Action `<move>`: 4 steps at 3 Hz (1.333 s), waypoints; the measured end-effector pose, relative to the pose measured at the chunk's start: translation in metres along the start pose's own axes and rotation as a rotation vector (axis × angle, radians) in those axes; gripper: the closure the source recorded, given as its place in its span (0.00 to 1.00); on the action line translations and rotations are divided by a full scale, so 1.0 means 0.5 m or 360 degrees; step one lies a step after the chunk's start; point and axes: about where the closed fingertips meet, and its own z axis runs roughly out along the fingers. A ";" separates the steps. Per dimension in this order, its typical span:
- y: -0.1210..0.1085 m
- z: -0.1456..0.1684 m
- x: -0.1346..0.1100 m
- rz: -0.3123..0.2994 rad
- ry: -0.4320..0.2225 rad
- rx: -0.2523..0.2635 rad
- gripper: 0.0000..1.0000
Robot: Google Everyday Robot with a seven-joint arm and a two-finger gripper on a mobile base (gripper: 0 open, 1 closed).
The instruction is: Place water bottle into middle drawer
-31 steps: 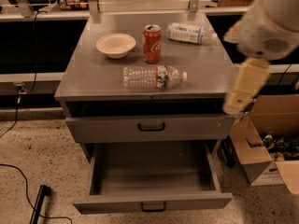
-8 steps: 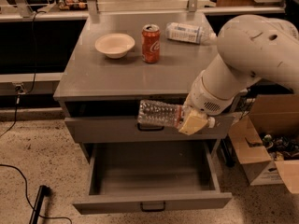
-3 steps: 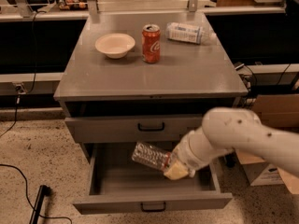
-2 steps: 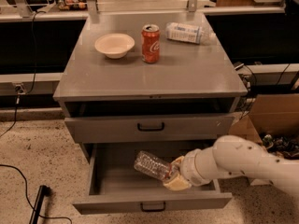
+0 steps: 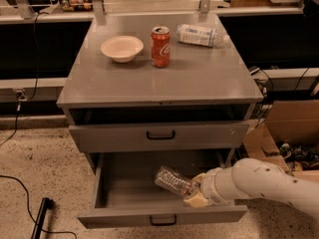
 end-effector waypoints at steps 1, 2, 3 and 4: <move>-0.031 0.083 0.039 0.0043 0.0075 -0.0019 1.00; -0.052 0.150 0.061 0.0037 0.0046 -0.0072 1.00; -0.085 0.209 0.073 -0.0032 0.0036 -0.0125 1.00; -0.123 0.231 0.094 -0.0040 0.0020 -0.0136 1.00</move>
Offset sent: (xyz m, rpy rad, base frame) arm 0.0575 0.0016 -0.1136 0.0230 0.0416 0.0567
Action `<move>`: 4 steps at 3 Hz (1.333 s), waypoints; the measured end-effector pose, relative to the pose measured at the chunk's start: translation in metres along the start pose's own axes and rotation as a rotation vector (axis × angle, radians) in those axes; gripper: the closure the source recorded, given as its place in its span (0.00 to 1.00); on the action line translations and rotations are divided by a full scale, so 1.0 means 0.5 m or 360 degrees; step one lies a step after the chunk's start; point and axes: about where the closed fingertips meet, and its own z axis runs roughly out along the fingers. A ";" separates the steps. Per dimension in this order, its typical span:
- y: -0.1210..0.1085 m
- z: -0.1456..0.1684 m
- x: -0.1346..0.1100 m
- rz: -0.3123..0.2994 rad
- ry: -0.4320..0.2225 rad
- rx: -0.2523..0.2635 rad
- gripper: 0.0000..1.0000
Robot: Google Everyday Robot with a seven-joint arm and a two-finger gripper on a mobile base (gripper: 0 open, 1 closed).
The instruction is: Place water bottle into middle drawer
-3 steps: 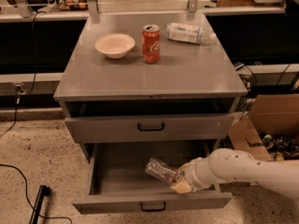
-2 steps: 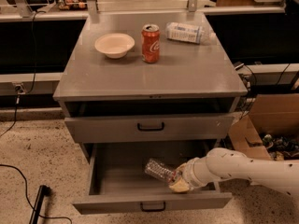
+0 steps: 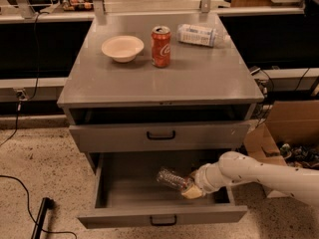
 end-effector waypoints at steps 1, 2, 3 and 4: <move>-0.037 -0.001 0.013 0.0060 -0.0036 0.0038 1.00; -0.064 -0.004 0.018 0.0110 -0.0057 0.0066 0.86; -0.062 -0.001 0.017 0.0108 -0.0057 0.0061 0.63; -0.060 0.002 0.016 0.0107 -0.0058 0.0056 0.40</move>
Offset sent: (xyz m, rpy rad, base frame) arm 0.0443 -0.0336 -0.0005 0.0481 -0.0156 -0.1345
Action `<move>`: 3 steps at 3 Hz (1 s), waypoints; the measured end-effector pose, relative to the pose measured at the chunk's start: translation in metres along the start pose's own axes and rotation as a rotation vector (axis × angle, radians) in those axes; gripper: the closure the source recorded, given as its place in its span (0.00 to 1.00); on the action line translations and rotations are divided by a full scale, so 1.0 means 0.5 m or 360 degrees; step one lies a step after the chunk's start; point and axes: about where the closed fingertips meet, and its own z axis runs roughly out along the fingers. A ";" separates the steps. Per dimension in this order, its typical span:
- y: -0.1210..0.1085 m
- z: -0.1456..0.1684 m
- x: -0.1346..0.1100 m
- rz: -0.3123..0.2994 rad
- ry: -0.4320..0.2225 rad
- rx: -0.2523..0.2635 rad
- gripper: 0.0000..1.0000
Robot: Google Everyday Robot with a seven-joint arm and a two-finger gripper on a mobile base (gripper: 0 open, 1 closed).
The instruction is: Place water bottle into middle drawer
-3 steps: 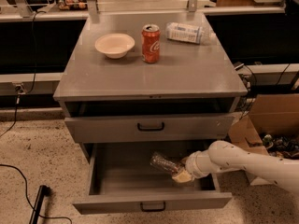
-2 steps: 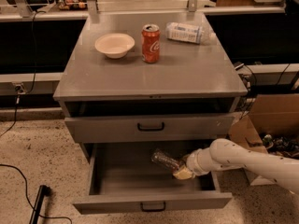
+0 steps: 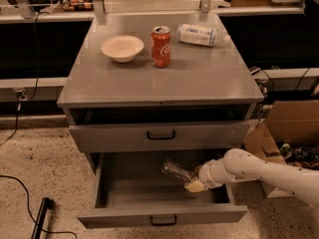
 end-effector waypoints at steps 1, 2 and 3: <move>0.002 0.003 0.000 -0.0001 0.0000 -0.0005 0.17; 0.005 0.006 -0.001 -0.0001 0.0000 -0.0011 0.00; 0.006 -0.001 0.000 0.0011 -0.0080 -0.0083 0.00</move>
Offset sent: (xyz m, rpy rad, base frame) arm -0.0007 0.0014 -0.0011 0.0011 0.0021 0.0022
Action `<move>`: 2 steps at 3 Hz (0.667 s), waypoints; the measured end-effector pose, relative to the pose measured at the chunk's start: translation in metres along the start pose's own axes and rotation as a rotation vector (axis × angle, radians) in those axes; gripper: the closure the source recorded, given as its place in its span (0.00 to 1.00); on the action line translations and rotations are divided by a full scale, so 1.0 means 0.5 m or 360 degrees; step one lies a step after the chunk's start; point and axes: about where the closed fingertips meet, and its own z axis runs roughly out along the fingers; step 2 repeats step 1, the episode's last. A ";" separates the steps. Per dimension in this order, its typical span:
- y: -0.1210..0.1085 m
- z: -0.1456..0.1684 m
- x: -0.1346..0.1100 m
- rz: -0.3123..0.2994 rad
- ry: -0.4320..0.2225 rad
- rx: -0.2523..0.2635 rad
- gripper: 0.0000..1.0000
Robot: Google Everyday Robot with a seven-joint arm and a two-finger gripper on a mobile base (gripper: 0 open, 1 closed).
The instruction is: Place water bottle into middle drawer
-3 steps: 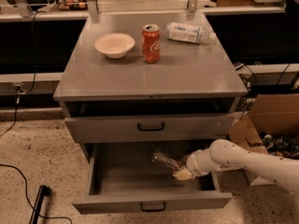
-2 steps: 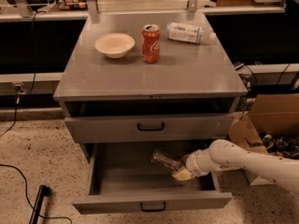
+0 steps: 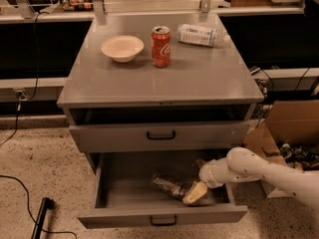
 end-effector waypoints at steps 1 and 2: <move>0.013 -0.032 -0.011 -0.0024 -0.0196 -0.0145 0.00; 0.013 -0.032 -0.011 -0.0024 -0.0196 -0.0145 0.00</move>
Offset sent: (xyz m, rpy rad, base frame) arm 0.0000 0.0000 0.0000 0.0000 0.0000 0.0000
